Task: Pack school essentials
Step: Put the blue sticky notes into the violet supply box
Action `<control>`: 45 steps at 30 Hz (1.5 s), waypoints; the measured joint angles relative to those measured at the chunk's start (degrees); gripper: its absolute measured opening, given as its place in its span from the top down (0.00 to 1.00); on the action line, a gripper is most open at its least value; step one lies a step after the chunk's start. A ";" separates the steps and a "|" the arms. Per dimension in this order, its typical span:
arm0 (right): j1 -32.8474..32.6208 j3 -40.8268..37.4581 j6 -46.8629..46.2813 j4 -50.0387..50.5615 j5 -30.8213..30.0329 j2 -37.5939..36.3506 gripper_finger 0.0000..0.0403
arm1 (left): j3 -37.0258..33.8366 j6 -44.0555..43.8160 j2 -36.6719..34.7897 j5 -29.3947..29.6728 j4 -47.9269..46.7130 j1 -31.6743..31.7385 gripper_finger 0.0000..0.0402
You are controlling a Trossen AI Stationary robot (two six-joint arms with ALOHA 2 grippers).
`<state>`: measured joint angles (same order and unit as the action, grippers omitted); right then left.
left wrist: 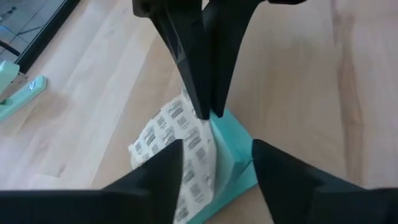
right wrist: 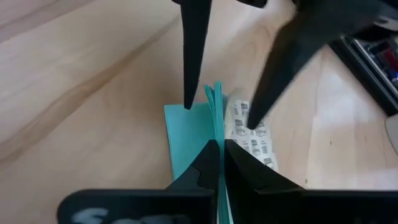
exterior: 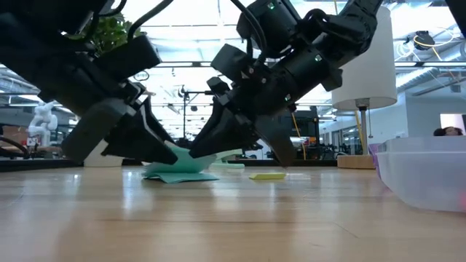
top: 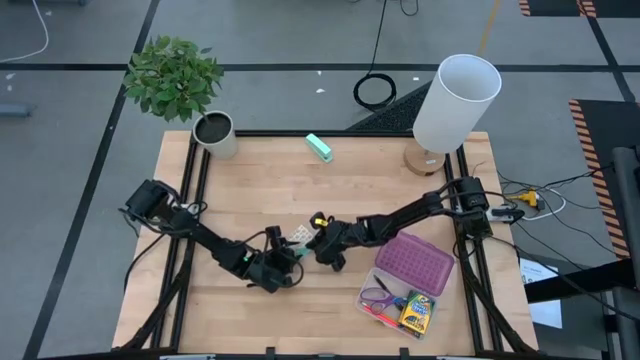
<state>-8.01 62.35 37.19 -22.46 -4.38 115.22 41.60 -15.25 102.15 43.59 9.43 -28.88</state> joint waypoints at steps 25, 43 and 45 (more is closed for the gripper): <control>-0.45 0.02 0.14 1.08 -0.94 -0.44 0.54 | 0.00 -1.52 -0.05 -1.58 -0.25 0.00 0.96; 0.07 0.02 3.49 1.09 -0.25 -0.37 0.85 | 0.00 -1.59 -0.09 -0.02 1.64 0.00 0.96; 0.05 0.02 3.45 1.13 -0.24 -0.37 0.93 | 0.00 -1.58 -0.09 -0.01 1.68 0.00 0.97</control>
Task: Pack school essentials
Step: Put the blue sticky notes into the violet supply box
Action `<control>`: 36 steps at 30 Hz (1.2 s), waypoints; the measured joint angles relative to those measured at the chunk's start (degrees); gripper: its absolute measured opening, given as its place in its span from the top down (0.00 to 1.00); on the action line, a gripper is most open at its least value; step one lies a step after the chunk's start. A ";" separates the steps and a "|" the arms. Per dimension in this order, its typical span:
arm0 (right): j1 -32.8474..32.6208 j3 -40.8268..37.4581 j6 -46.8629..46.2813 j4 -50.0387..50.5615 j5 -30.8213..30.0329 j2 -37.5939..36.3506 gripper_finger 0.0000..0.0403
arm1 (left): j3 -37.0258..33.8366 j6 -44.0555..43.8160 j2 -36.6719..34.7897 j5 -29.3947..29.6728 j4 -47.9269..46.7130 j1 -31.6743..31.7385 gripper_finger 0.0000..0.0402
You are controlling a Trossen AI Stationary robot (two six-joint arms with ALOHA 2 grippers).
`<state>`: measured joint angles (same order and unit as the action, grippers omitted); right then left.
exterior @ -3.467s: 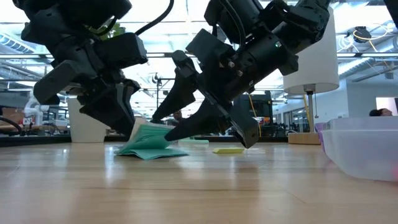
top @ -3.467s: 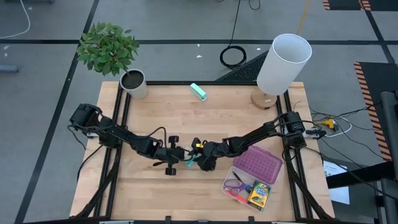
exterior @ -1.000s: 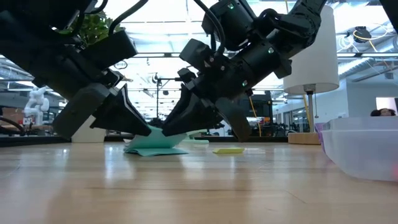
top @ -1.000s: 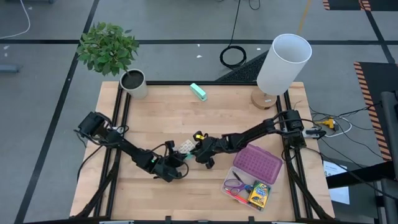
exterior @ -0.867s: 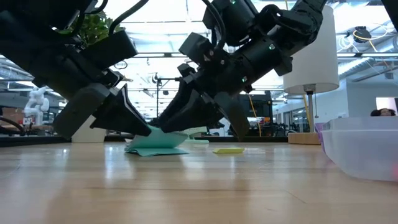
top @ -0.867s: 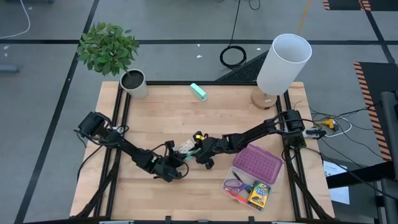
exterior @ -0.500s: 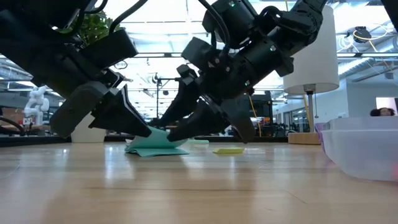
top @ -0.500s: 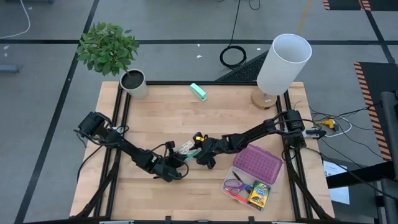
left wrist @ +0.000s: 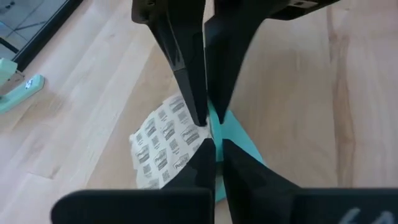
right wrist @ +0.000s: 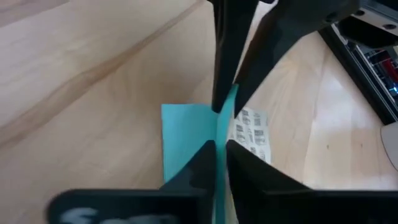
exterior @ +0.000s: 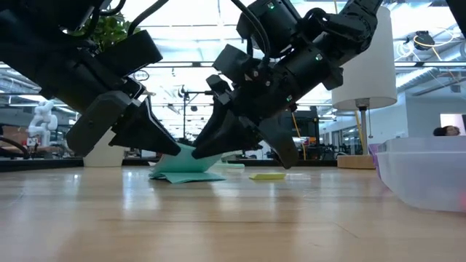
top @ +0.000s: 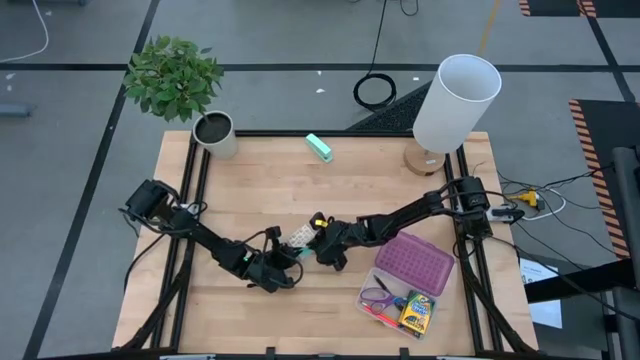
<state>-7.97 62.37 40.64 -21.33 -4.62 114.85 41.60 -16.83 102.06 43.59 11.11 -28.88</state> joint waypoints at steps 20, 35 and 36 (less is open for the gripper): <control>-2.86 -0.02 0.64 18.53 -13.52 -17.28 0.98 | 0.04 -2.37 -5.57 18.09 0.62 -7.48 0.28; -26.95 0.00 -10.98 41.88 -45.58 -45.12 0.98 | 0.02 -10.29 -5.53 10.15 5.48 -4.01 0.40; -29.46 0.00 -12.98 43.11 -48.63 -45.74 0.98 | 0.02 -10.24 -5.53 9.42 6.20 -3.55 0.41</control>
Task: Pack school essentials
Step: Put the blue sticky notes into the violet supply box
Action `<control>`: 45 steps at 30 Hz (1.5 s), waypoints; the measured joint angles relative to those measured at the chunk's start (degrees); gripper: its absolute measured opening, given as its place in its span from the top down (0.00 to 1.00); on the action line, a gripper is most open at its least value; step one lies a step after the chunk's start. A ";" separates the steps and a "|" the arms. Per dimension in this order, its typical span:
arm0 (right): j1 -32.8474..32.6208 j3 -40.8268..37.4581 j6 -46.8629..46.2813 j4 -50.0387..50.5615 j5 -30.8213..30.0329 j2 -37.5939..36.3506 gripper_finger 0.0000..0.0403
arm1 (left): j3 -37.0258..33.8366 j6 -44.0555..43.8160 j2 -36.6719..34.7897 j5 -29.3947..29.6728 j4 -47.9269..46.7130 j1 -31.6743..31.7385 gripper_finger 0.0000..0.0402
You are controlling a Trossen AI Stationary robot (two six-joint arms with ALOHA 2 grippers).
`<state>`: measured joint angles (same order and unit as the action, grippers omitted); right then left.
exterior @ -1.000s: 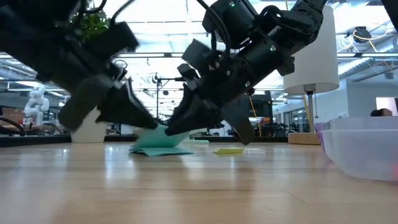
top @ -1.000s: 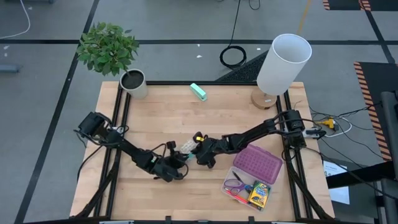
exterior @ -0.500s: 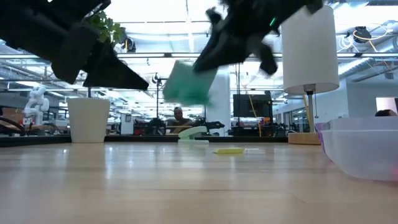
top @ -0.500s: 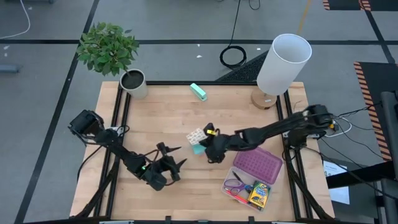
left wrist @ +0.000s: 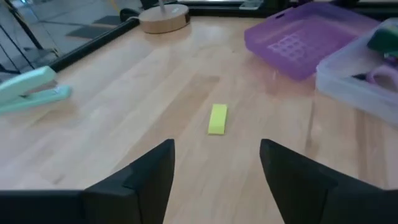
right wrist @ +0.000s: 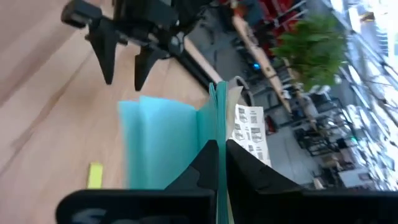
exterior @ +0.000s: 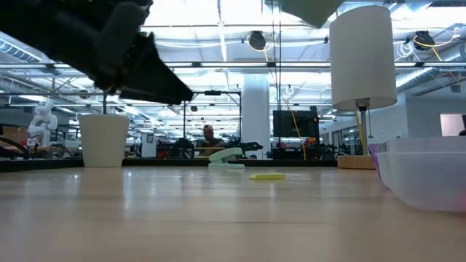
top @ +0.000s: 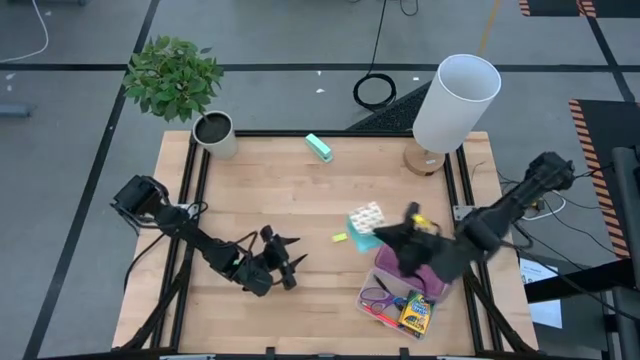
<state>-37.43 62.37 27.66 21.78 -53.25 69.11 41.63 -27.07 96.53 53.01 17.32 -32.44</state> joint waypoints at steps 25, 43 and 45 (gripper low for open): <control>-25.52 0.00 -20.10 2.43 -9.55 14.91 0.98 | 0.00 -0.58 0.04 -5.47 4.09 0.82 0.50; -26.70 -3.40 -24.60 5.97 -6.40 18.57 0.98 | 0.00 5.35 0.07 -7.12 9.64 1.46 0.50; -26.37 -5.61 -23.85 4.72 -5.73 18.59 0.98 | 0.00 6.16 0.07 -7.12 10.17 1.97 0.50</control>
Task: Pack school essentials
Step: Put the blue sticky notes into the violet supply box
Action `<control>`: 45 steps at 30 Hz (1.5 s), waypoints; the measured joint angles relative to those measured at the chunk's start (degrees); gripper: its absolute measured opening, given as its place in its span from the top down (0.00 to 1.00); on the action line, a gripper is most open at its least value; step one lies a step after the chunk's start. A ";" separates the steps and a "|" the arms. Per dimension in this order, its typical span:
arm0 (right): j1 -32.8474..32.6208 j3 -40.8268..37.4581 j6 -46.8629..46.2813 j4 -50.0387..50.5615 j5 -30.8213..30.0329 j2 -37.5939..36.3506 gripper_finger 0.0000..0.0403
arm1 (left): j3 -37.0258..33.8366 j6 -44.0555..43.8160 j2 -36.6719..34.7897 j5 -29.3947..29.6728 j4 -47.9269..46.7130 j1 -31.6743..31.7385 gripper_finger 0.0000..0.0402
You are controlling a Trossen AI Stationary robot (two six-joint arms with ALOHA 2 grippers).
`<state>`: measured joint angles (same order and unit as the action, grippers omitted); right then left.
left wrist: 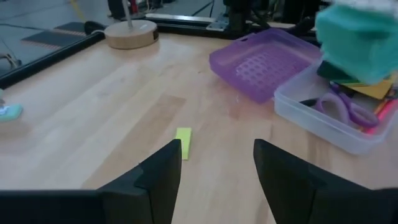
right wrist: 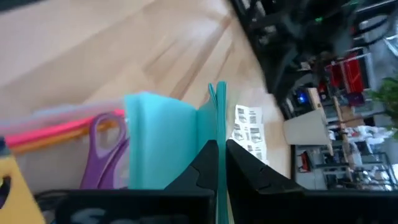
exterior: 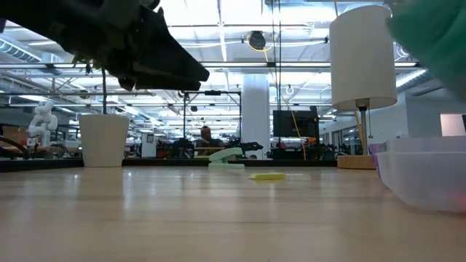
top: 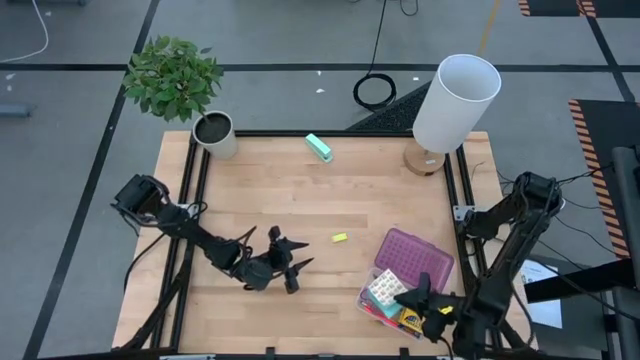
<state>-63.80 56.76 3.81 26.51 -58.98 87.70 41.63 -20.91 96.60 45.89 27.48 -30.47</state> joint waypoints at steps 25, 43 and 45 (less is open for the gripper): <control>3.84 -13.97 17.62 -20.83 7.82 -2.65 0.95 | 0.00 -2.00 0.00 0.04 0.18 1.57 0.50; 3.81 -19.90 15.83 -26.56 9.74 -5.70 0.85 | 0.00 -3.04 -0.01 2.94 0.21 -0.32 0.50; 3.77 -19.89 15.94 -26.60 9.79 -5.70 0.79 | 0.00 -2.97 0.00 3.64 0.22 -0.32 0.50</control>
<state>-60.03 36.87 19.75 -0.09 -49.19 82.00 41.63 -23.88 96.59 49.53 27.70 -30.79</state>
